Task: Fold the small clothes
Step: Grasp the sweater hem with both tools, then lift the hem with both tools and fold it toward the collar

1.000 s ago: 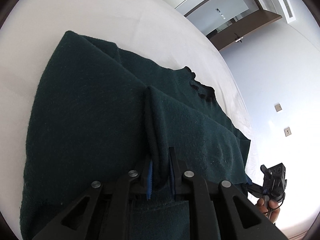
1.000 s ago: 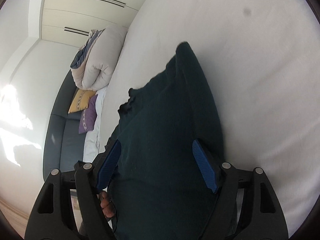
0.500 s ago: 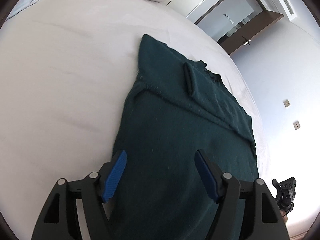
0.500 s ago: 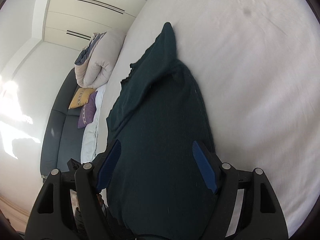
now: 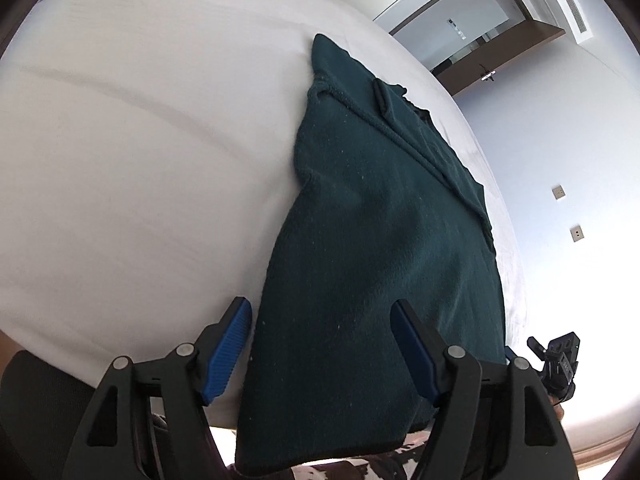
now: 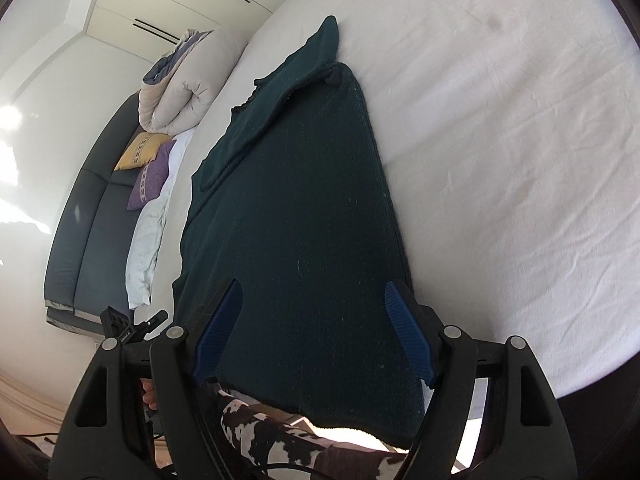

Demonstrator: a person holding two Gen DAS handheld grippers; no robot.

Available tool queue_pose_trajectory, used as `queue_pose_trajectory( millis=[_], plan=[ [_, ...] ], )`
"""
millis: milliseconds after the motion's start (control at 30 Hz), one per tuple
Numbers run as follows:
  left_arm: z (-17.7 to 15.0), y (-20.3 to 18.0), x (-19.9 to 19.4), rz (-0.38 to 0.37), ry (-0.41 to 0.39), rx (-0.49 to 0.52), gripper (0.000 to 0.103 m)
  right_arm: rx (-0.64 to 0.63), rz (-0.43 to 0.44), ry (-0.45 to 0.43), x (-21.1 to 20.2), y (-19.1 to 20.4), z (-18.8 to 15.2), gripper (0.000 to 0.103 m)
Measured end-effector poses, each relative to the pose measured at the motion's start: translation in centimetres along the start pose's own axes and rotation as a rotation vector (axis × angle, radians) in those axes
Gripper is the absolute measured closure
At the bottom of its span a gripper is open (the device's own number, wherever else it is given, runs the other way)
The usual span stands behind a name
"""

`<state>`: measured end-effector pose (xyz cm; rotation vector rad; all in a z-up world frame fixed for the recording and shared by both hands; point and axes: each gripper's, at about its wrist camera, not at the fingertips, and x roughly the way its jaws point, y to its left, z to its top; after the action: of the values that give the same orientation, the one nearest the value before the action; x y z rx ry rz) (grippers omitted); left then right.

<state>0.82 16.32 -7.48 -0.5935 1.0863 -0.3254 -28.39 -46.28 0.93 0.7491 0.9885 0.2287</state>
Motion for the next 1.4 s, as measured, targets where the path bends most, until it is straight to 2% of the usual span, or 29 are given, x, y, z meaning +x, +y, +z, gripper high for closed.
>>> queue_pose_trajectory(
  millis=[300,467,567,667,733,800,933,1067,1167,1233,1300,1367,1400],
  plan=[
    [-2.2,0.3,-0.8,-0.019,0.094,0.021,0.03,0.038,0.034,0.03,-1.8,-1.1,-2.1,0.03],
    [-2.6,0.4,-0.3,-0.03,0.132,0.031,0.033,0.054,0.046,0.043,-1.9,-1.4,-2.6,0.03],
    [-2.6,0.8,-0.3,-0.042,0.132,0.018,0.039,0.058,0.049,0.058,-1.9,-1.6,-3.0,0.03],
    [-2.5,2.0,-0.5,-0.071,0.127,-0.022,0.055,0.07,0.06,0.064,-2.1,-1.7,-3.2,0.03],
    [-2.3,3.1,-0.7,-0.097,0.129,-0.067,0.076,0.086,0.07,0.064,-2.2,-2.1,-3.2,0.03],
    [-2.2,3.7,-0.7,-0.112,0.136,-0.088,0.083,0.097,0.079,0.065,-2.2,-2.3,-3.1,0.03],
    [-2.4,2.9,-0.3,-0.12,0.161,-0.055,0.083,0.092,0.075,0.07,-2.2,-2.4,-2.7,0.03],
    [-2.3,3.2,-0.3,-0.131,0.174,-0.065,0.08,0.094,0.076,0.073,-2.2,-2.5,-2.8,0.03],
    [-2.2,3.3,-0.2,-0.158,0.183,-0.082,0.069,0.095,0.074,0.081,-2.4,-2.5,-2.9,0.03],
    [-2.2,2.7,-0.1,-0.157,0.193,-0.062,0.055,0.096,0.073,0.084,-2.5,-2.5,-2.9,0.03],
    [-2.2,2.0,-0.1,-0.14,0.198,-0.038,0.05,0.102,0.067,0.087,-2.7,-2.6,-2.9,0.03],
    [-2.3,1.6,0.0,-0.113,0.193,-0.02,0.051,0.106,0.065,0.088,-3.0,-2.7,-2.9,0.03],
    [-2.3,1.6,0.0,-0.097,0.191,-0.016,0.06,0.105,0.063,0.089,-3.1,-2.7,-2.9,0.03]
  ],
)
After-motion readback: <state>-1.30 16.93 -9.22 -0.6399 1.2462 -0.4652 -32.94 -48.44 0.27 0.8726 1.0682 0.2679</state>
